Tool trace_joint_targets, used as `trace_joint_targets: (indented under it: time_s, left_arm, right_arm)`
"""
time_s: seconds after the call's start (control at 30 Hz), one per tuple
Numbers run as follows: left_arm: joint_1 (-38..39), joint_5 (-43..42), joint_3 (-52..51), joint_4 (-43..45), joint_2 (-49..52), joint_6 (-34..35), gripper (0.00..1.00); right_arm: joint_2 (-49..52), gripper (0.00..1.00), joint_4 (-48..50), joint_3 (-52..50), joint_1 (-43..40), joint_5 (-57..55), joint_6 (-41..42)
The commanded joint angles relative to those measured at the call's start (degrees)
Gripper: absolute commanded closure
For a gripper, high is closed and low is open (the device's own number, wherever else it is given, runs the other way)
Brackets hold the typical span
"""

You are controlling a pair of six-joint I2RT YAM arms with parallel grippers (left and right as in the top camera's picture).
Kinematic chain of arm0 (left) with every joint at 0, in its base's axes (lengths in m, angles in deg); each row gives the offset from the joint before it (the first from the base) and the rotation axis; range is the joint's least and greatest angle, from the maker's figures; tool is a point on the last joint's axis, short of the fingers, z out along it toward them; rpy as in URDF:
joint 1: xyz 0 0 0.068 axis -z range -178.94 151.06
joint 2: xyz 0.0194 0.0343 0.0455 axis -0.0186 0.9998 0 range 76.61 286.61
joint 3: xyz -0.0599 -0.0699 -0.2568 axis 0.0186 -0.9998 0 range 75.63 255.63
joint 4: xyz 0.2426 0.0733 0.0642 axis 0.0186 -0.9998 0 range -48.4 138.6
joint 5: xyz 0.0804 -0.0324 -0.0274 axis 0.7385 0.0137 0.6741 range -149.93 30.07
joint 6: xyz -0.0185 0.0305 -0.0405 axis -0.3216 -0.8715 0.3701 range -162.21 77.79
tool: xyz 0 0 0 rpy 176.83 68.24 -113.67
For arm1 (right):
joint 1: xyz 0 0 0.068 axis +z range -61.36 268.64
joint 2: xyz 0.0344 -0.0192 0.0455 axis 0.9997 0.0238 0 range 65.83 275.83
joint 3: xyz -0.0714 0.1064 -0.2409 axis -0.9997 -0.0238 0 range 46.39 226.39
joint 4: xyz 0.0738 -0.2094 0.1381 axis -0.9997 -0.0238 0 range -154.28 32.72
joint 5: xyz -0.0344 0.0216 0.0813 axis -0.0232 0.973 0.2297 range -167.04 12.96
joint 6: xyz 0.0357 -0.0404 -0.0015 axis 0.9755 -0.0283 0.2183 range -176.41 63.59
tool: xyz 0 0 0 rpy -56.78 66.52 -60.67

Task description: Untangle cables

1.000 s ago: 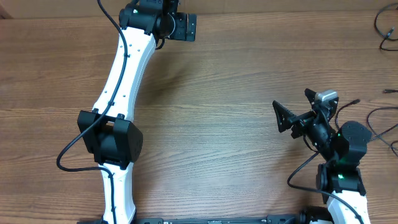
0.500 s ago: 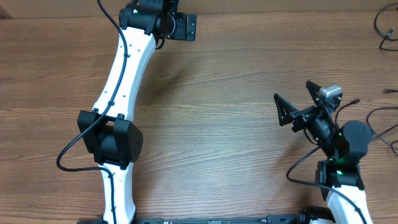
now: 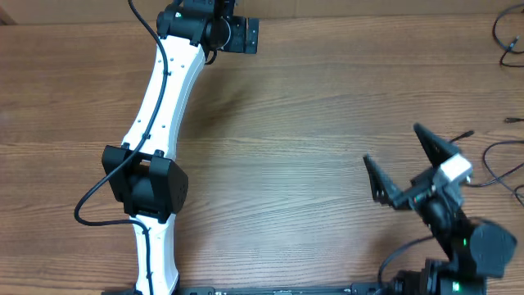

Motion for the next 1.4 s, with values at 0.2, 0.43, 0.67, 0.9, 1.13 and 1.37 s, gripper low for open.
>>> trace_joint_targets:
  time_s: [0.2, 0.43, 0.67, 0.9, 1.13, 1.37]
  left_arm:
    - [0.0, 0.8, -0.3, 0.1, -1.1, -1.1, 0.00]
    - [0.0, 0.8, -0.3, 0.1, -1.1, -1.1, 0.00]
    - [0.0, 0.8, -0.3, 0.1, -1.1, -1.1, 0.00]
    - [0.0, 0.7, -0.3, 0.1, -1.1, -1.1, 0.00]
    - [0.0, 0.8, -0.3, 0.1, -1.1, -1.1, 0.00]
    - [0.0, 0.8, -0.3, 0.1, -1.1, -1.1, 0.00]
  right_arm:
    - [-16.6, 0.00, -10.1, 0.1, -0.2, 0.3, 0.6]
    - [-20.5, 0.00, -11.9, 1.2, -0.2, 3.3, 0.6]
    - [-20.5, 0.00, -19.1, 0.9, -0.2, -3.3, -2.9]
    - [-20.5, 0.00, -13.6, -5.0, -0.2, -4.3, -4.2]
    - [-20.5, 0.00, -3.7, -14.6, -0.2, -6.9, -4.2]
    - [-20.5, 0.00, 0.5, -20.8, -0.2, -10.8, -2.0]
